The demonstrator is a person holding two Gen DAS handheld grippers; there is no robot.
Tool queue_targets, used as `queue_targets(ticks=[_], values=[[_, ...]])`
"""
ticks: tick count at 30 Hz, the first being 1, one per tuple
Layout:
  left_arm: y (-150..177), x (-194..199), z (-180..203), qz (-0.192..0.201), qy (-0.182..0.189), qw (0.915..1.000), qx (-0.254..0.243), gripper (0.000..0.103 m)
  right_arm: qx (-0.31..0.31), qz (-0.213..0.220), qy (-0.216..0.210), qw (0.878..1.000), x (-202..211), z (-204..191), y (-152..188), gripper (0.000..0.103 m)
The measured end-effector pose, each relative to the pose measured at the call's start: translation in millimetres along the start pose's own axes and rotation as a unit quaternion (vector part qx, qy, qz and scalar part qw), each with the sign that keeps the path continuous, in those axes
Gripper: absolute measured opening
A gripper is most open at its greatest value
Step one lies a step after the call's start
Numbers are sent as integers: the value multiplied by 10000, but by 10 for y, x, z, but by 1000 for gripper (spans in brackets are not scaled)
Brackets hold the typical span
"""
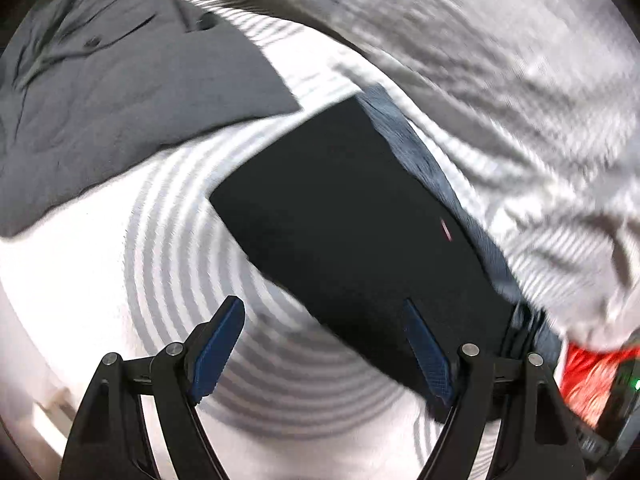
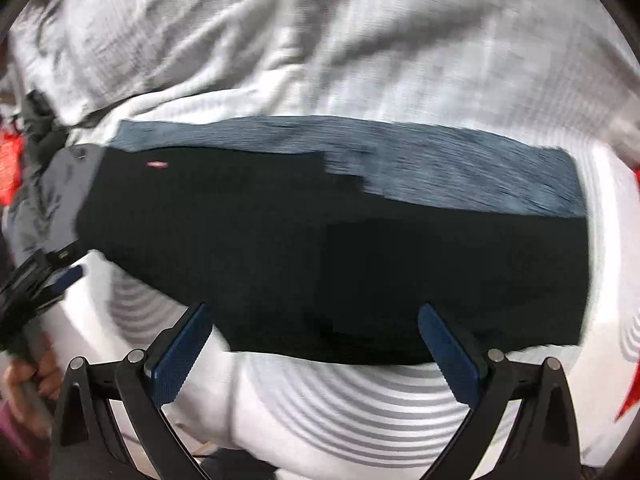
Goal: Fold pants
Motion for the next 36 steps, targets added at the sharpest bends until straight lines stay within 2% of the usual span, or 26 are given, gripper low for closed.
queue_targets(ticks=[5, 9, 15, 22, 23, 24, 26, 28, 33, 36], values=[[-138, -196, -94, -15, 370, 9991, 183, 82, 447, -89, -133, 9989, -125, -382, -46, 101], [-177, -369, -85, -121, 480, 9987, 149, 82, 612, -156, -223, 9978, -48, -422, 74, 99], [-247, -455, -128, -79, 675, 9971, 351, 82, 718, -215, -329, 9966, -70, -551, 50, 98], [-289, -510, -83, -12, 538, 9983, 238, 81, 796, -231, -424, 9957, -132, -716, -71, 97], [-287, -507, -82, 4, 528, 9984, 216, 78, 810, -228, -437, 9955, -138, -739, -100, 97], [-286, -499, -88, 51, 431, 9989, 172, 67, 833, -225, -444, 9953, -147, -767, -142, 97], [-291, -491, -125, 74, 328, 9994, 117, 60, 896, -223, -456, 9947, -170, -838, -265, 96], [-298, -474, -141, 126, 378, 9991, 109, 54, 941, -237, -495, 9940, -183, -919, -394, 94], [-300, -430, -138, 148, 368, 9992, -35, 51, 989, -322, -572, 9929, -246, -1152, -772, 91], [-314, -449, -171, 91, 478, 9987, 157, 54, 997, -362, -588, 9926, -305, -1297, -1009, 91]])
Point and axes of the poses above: each gripper's, at about its wrist camera, not at the fingertips, and x roughly against the way its jaws point, z to its right, y to its underside, the point moved 6 cm from there along -x, roughly the way its jaws point, and after that the axes turned 7 degrees about y, right-handed, at the moved point
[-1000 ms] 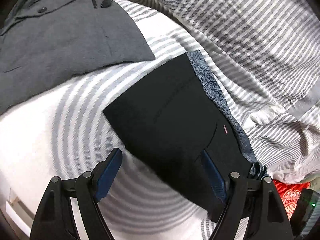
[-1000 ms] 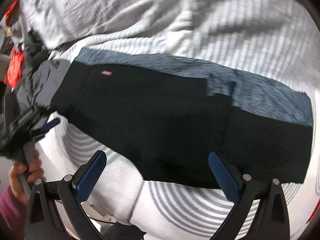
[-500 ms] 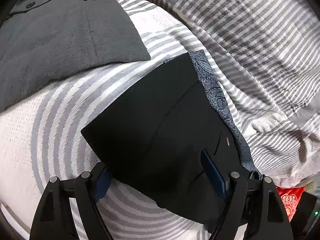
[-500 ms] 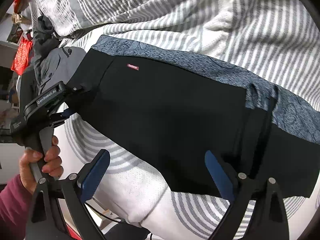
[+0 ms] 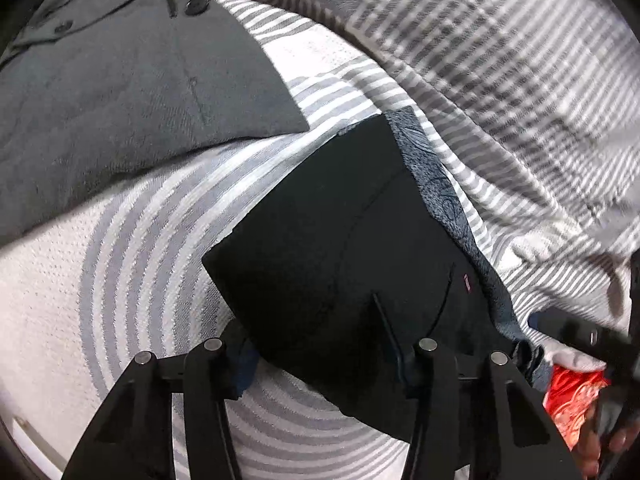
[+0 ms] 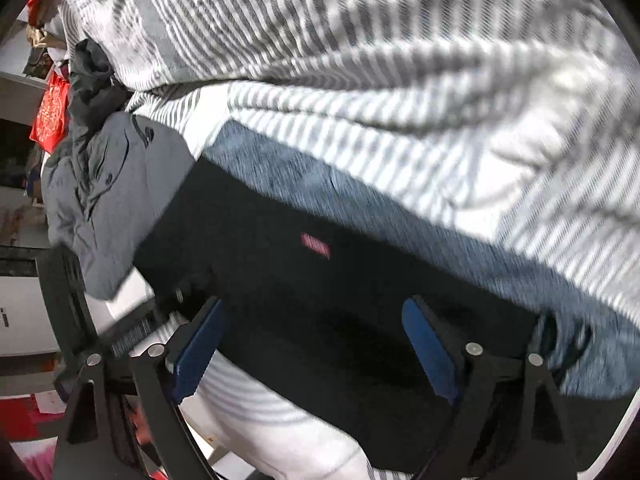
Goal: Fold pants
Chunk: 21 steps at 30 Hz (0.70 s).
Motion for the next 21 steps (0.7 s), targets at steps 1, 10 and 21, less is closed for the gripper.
queue_targets(ticks=[1, 10, 21], values=[[-6, -9, 1, -3, 60, 10000, 64, 56, 3, -17, -8, 10000, -17, -32, -59, 91], [-70, -51, 126, 193, -17, 9997, 179, 63, 175, -196, 45, 9996, -167, -197, -133, 91], [-97, 75, 186, 297, -60, 9994, -172, 32, -51, -32, 254, 9997, -25, 5, 133, 91]])
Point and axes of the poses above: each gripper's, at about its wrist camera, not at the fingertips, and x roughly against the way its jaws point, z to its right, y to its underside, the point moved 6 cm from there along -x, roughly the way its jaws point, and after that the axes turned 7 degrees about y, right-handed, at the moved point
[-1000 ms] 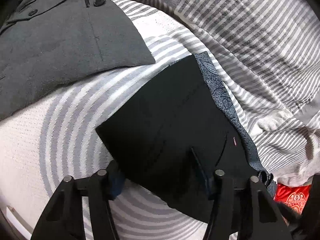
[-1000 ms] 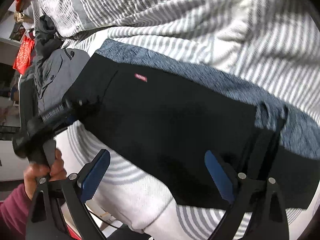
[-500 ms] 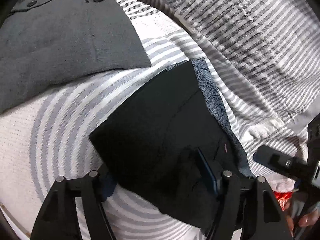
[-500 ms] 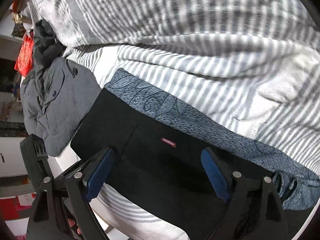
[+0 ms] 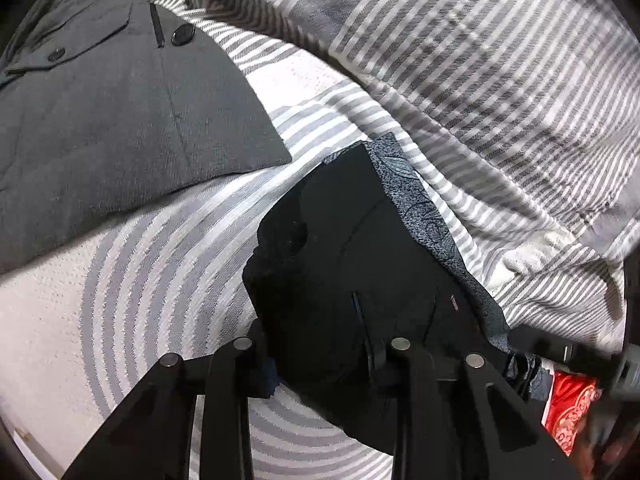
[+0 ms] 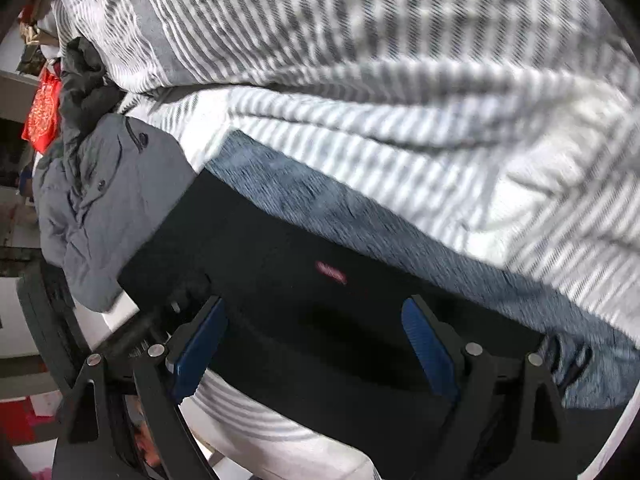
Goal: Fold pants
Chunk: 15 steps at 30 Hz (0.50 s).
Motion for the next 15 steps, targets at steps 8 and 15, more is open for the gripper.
queue_targets(ticks=[8, 15], values=[[11, -95, -71, -210, 80, 9997, 82, 56, -872, -20, -250, 9959, -90, 363, 511, 41], [20, -169, 73, -148, -62, 9994, -317, 61, -1452, 122, 251, 9890, -319, 669, 961, 34]])
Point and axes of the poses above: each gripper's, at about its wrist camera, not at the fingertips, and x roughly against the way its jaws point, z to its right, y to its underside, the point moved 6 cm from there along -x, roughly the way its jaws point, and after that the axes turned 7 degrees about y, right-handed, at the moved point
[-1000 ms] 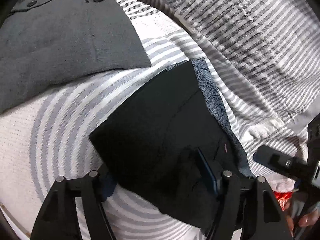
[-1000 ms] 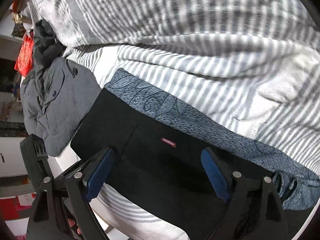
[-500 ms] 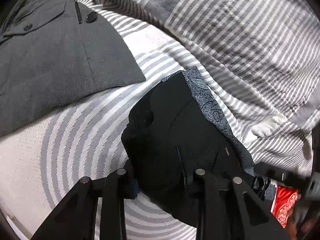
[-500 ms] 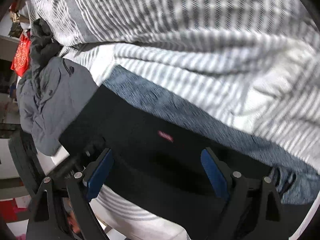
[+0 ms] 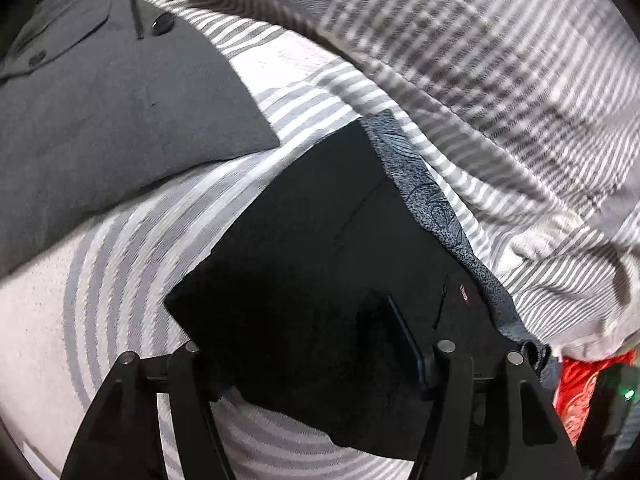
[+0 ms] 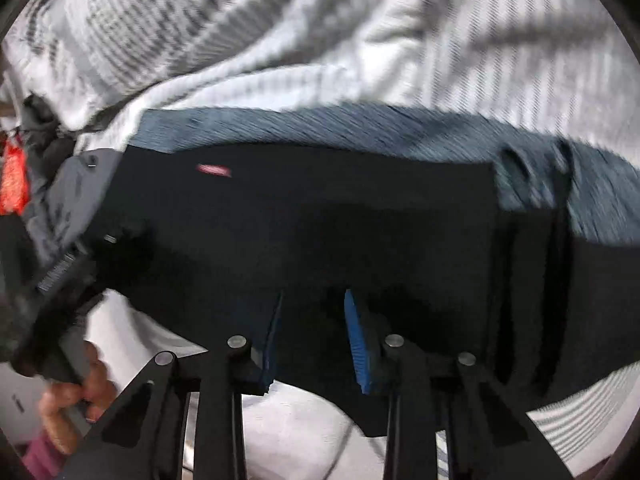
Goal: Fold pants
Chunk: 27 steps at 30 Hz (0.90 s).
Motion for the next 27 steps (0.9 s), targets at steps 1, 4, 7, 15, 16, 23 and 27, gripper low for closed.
queue_targets(ticks=[1, 4, 7, 15, 16, 23, 27], values=[[-3, 1, 11, 40, 10, 10000, -18, 56, -90, -117, -41, 9999, -101, 45, 48, 33], [-9, 61, 78, 147, 33, 9998, -123, 36, -441, 8, -370, 9983, -260, 177, 82, 31], [-40, 168, 196, 230, 143, 9993, -272, 29, -519, 38, -553, 9971, -246, 225, 84, 30], [-67, 473, 818, 445, 360, 9935, -985, 28, -602, 147, -897, 9940, -216, 369, 152, 30], [-62, 511, 932, 474, 385, 9921, -1099, 28, -639, 156, -969, 9931, -207, 395, 160, 30], [35, 625, 1575, 484, 556, 9815, -1768, 28, -675, 205, -1316, 9888, -146, 574, 203, 30], [169, 605, 2008, 356, 738, 9721, -2197, 28, -737, 259, -1551, 9848, -73, 741, 283, 30]])
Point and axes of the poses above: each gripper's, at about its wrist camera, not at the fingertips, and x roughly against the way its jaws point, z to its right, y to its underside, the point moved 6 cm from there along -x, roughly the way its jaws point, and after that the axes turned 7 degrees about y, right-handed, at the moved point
